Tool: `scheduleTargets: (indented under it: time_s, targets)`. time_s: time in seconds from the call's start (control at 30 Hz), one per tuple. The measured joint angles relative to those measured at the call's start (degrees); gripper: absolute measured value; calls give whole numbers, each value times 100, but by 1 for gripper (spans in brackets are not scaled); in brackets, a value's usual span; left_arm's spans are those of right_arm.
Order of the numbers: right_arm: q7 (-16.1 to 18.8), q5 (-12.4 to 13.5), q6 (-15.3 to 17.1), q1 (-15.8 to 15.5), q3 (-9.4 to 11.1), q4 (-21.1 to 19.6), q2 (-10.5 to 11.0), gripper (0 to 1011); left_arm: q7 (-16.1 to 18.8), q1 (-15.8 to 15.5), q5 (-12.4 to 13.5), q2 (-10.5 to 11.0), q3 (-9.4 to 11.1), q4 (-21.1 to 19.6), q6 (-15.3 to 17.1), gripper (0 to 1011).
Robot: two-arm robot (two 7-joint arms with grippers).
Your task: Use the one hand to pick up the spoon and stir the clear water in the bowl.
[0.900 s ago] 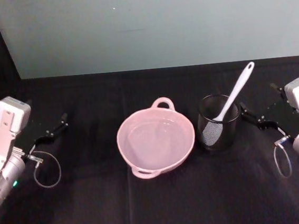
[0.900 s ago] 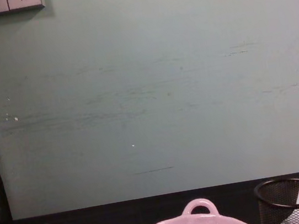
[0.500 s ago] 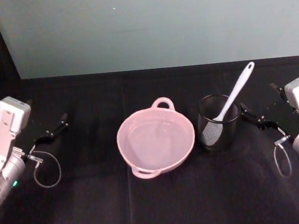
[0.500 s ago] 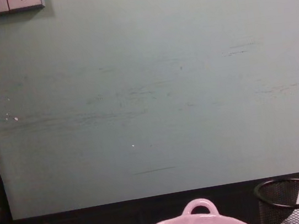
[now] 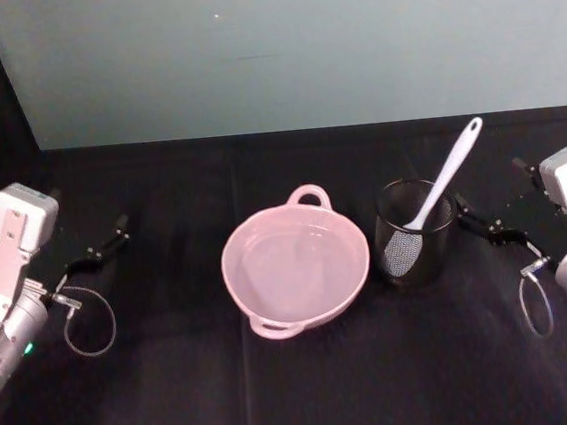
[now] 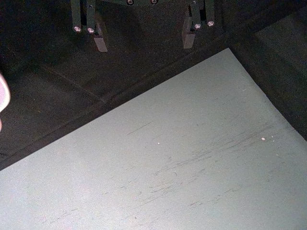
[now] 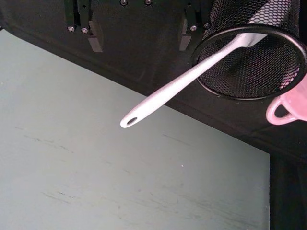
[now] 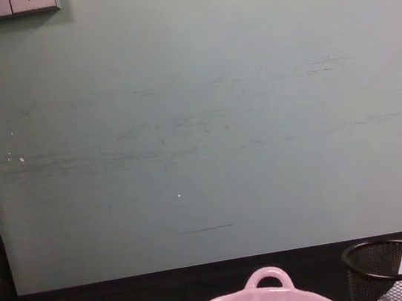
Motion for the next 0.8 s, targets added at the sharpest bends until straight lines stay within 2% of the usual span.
scheduleTargets:
  time_s: [0.23,0.37,0.53,0.63,0.73,0.77,0.8]
  targets:
    - [-4,-15,9,-7,4,-11,4,1003,0,0,0,0,0,0,0,1011]
    - [-153,-221,131,-235,84,-330,138,1003,0,0,0,0,0,0,0,1011]
    - [-318,-240,213,-596,285,-722,283,1003,0,0,0,0,0,0,0,1011]
    - [-415,-46,193,-965,542,-1073,333,1003,0,0,0,0,0,0,0,1011]
    - [-405,172,107,-1127,700,-1207,314,1003,0,0,0,0,0,0,0,1011]
    - [-298,465,9,-1212,825,-1266,261,1003,0,0,0,0,0,0,0,1011]
    - [-229,630,-38,-1248,891,-1285,219,1003,0,0,0,0,0,0,0,1011]
